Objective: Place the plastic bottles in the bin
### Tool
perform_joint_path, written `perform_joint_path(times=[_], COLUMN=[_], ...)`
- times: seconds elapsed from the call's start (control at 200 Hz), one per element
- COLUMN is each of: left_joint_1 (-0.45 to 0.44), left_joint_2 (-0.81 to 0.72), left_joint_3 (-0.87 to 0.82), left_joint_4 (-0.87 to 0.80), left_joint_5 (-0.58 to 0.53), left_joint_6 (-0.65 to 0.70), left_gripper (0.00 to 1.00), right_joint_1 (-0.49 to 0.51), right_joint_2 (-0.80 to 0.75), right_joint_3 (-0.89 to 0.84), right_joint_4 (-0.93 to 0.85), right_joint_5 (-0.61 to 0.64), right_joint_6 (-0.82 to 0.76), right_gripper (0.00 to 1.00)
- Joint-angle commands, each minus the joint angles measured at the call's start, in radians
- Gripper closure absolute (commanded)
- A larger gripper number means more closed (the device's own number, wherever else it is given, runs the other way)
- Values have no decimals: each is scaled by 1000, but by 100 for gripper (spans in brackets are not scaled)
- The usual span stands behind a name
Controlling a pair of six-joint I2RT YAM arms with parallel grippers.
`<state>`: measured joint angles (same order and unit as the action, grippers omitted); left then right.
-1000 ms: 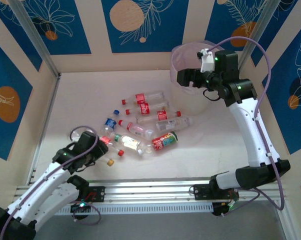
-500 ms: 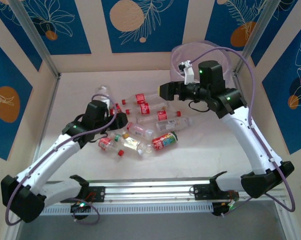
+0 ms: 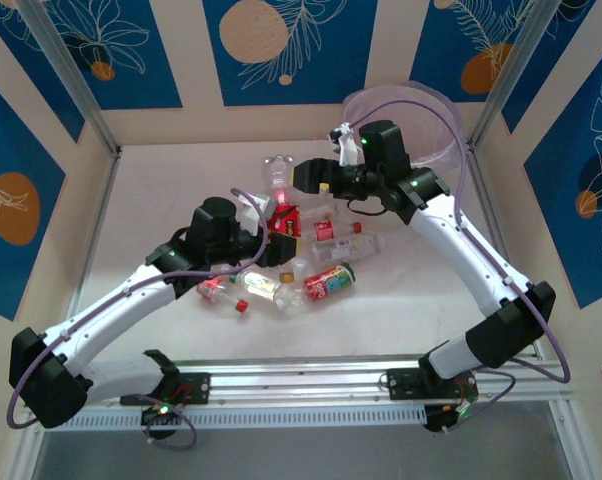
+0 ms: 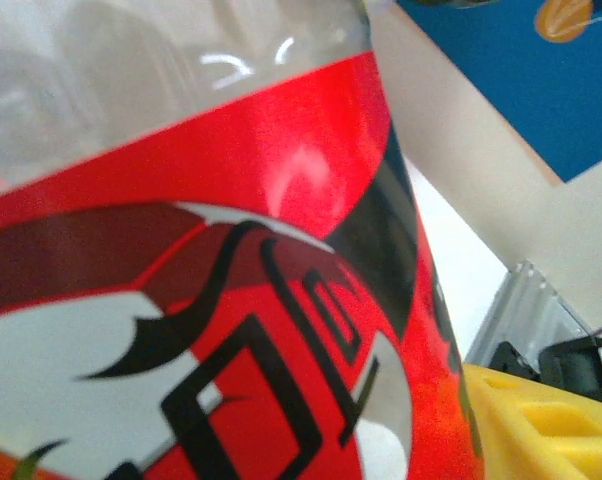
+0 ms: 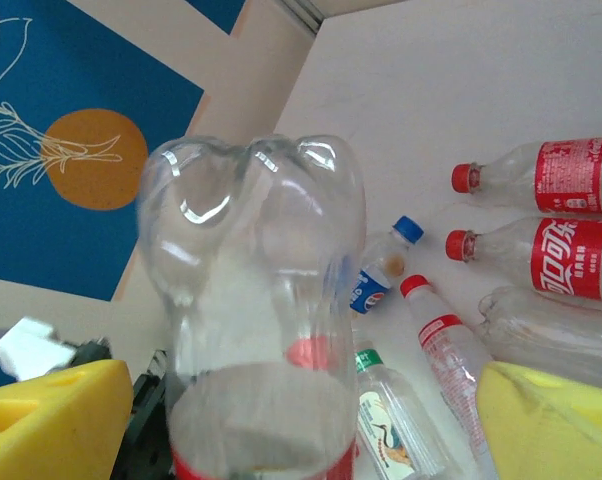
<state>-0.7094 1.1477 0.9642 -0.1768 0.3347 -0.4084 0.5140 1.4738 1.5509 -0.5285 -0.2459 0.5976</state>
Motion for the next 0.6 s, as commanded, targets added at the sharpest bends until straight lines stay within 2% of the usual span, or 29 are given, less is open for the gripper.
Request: perform_joint_path(times=[0.0, 0.255, 0.415, 0.525, 0.595], left_joint_1=[-15, -44, -45, -46, -46], left_joint_2=[4, 49, 58, 56, 54], left_joint_3=[8, 27, 39, 41, 48], left_joint_4=[62, 94, 91, 89, 78], left_joint_5=[90, 123, 126, 125, 120], left_joint_6=[36, 42, 47, 55, 65], left_gripper=[37, 37, 38, 38, 37], right_joint_1=[13, 32, 23, 8, 8], right_joint_2=[7, 53, 48, 66, 67], right_joint_3=[9, 11, 9, 23, 17], right_joint_4=[70, 94, 87, 46, 44], right_joint_5=[-66, -93, -67, -65, -64], right_joint_6=[39, 54, 47, 36, 32], right_gripper=[11, 11, 19, 18, 27])
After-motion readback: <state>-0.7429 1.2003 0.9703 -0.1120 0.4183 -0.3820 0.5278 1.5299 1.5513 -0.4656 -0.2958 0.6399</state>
